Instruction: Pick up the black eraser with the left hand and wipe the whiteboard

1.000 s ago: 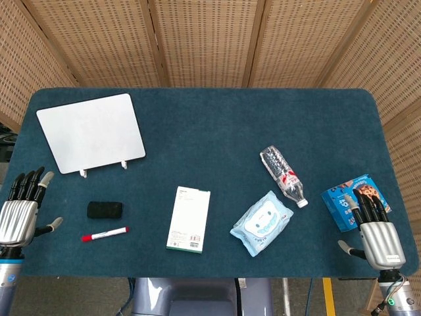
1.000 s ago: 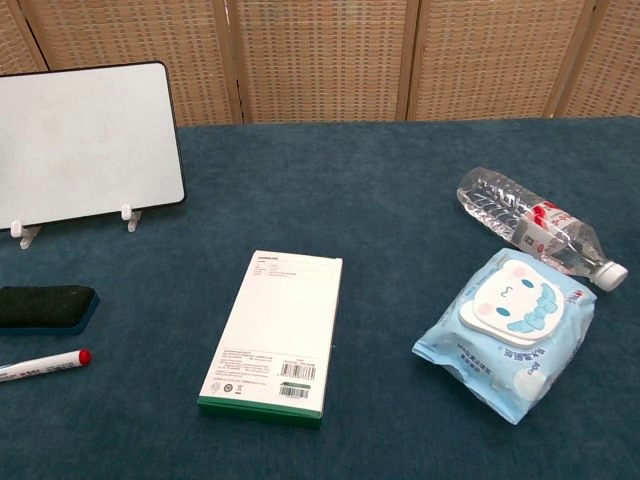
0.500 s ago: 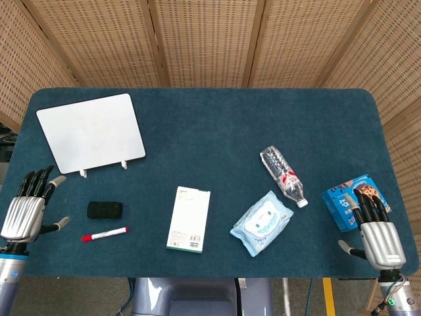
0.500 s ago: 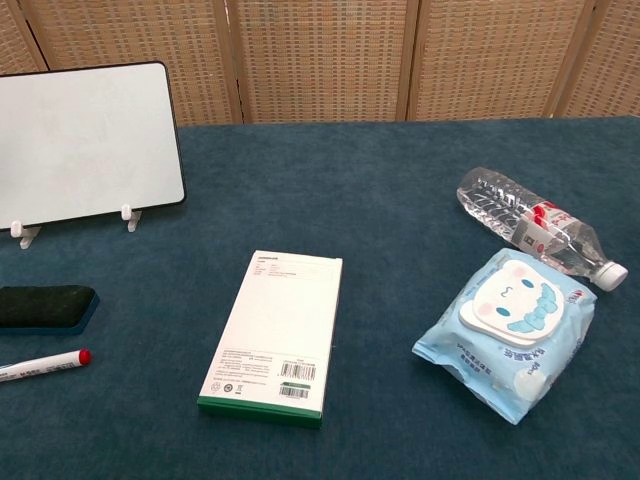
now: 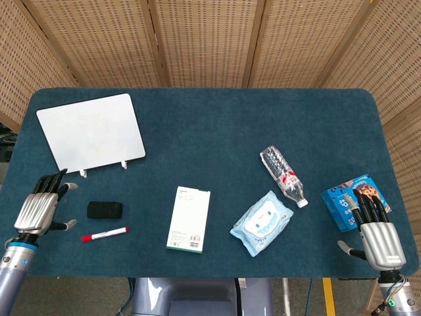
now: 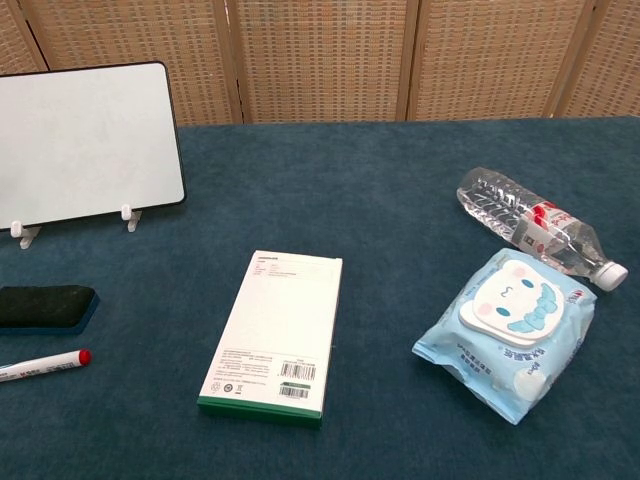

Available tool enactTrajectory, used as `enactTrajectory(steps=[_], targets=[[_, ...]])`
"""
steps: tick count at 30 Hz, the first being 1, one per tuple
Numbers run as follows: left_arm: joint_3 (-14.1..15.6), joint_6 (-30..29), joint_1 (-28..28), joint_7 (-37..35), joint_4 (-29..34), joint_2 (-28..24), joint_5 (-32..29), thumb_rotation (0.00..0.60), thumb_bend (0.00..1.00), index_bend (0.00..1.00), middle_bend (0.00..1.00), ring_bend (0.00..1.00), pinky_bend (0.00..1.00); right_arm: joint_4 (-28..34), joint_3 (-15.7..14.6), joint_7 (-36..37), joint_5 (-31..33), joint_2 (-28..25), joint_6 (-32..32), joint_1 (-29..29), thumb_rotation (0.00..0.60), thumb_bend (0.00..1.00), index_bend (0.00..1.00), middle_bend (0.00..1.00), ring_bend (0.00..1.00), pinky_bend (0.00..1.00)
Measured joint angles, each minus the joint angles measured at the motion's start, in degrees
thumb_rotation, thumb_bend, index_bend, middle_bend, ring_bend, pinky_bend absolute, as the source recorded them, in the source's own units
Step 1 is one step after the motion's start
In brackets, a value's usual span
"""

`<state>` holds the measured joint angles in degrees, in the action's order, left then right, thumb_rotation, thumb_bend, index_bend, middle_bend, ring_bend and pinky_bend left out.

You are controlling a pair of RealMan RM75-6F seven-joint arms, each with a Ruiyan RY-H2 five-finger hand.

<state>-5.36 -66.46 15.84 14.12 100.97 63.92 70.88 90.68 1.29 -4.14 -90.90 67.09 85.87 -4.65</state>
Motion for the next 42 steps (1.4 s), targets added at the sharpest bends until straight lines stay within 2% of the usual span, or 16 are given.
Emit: enactTrajectory(steps=[7,13,24,42], targets=[[-0.4,6.2,3.1,2.4,-5.6,5.2,-8.3,0.6,0.14,0.29,0.0,0.0,0.0,-0.1,0.0,0.0,-0.1,0.1,-0.2,-0.1,0.6,0.05,0.03,0.0,0.0,0.0],[-0.9,9.4,6.2,5.4,-9.0,8.9,-12.4,0.6,0.14,0.29,0.0,0.0,0.0,-0.1,0.0,0.0,-0.1,0.2,-0.3,-0.2,0.6,0.05,0.03,0.0,0.0,0.0],[-1.5,10.5,9.6,9.3,-9.0,11.3,-15.5,0.6,0.15,0.29,0.0,0.0,0.0,-0.2,0.1,0.9,-0.2,-0.1,0.2,-0.1,0.6,0.05,0.03,0.0,0.0,0.0],[0.7,10.2,12.0,14.4,-6.5,11.4,-17.9,0.6,0.16,0.31,0.0,0.0,0.0,-0.2,0.5,2.4,0.2,-0.5,0.6,0.1,0.6,0.05,0.03,0.0,0.0,0.0]])
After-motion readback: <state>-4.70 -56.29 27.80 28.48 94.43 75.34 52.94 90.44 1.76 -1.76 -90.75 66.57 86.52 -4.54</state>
